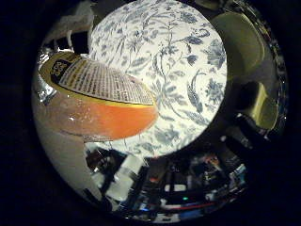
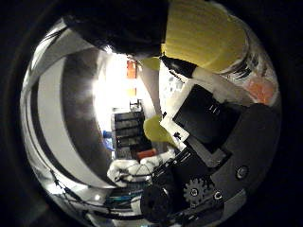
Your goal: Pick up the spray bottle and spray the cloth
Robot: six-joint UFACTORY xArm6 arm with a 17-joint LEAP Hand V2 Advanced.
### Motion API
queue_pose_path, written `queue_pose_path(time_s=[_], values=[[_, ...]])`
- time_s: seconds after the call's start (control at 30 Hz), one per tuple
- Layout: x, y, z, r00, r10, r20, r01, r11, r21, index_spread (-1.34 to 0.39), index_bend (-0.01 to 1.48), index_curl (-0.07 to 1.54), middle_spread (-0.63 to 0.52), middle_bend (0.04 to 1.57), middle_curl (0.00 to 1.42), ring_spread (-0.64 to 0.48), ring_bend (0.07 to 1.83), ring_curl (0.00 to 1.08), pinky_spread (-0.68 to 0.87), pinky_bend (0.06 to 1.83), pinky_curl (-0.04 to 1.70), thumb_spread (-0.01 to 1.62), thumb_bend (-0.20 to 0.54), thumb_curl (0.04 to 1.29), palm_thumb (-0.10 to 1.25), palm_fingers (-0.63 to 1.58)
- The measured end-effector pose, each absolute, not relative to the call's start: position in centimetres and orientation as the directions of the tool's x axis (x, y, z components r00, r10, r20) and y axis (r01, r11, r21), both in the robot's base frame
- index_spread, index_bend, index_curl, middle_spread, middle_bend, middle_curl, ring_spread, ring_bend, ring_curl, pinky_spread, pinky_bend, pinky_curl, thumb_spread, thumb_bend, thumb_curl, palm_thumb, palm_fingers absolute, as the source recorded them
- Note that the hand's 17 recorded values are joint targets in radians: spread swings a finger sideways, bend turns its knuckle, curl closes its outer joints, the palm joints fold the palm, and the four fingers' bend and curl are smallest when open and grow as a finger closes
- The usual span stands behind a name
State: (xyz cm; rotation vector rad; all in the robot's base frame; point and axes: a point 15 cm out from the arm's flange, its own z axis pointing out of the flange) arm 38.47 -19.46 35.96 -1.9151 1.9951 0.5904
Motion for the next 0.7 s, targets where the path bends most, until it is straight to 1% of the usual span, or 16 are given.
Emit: queue_pose_path(time_s=[0.1, 0.27, 0.33, 0.43, 0.53, 0.7], values=[[37.3, -18.3, 38.1, 0.006, -0.924, -0.382, -0.994, -0.047, 0.097, -0.17, 1.18, 0.64, -0.1, 1.33, 0.6, -0.15, 1.44, 0.56, -0.18, 1.16, 0.95, 1.05, -0.014, 0.6, 1.02, 1.21], [36.1, -15.8, 40.3, 0.131, -0.971, -0.2, -0.974, -0.163, 0.157, -0.17, 1.18, 0.64, -0.1, 1.34, 0.59, -0.15, 1.44, 0.56, -0.19, 1.14, 0.99, 1.05, -0.014, 0.61, 1.02, 1.22], [35.3, -15.3, 40.0, 0.164, -0.977, -0.137, -0.959, -0.191, 0.211, -0.17, 1.18, 0.64, -0.1, 1.34, 0.59, -0.15, 1.44, 0.56, -0.2, 1.13, 1.01, 1.06, -0.015, 0.61, 1.01, 1.22], [34.0, -14.9, 40.0, 0.188, -0.982, -0.032, -0.942, -0.189, 0.279, -0.17, 1.19, 0.63, -0.1, 1.34, 0.59, -0.15, 1.45, 0.56, -0.21, 1.11, 1.02, 1.07, -0.014, 0.61, 1.01, 1.22], [33.4, -13.8, 39.5, 0.234, -0.971, 0.052, -0.919, -0.204, 0.338, -0.17, 1.19, 0.63, -0.1, 1.34, 0.59, -0.16, 1.44, 0.56, -0.21, 1.1, 1.04, 1.07, -0.015, 0.61, 1.0, 1.22], [31.4, -12.7, 37.2, 0.268, -0.955, 0.125, -0.884, -0.192, 0.425, -0.17, 1.19, 0.63, -0.11, 1.34, 0.59, -0.16, 1.45, 0.56, -0.22, 1.09, 1.06, 1.08, -0.013, 0.61, 1.0, 1.22]])
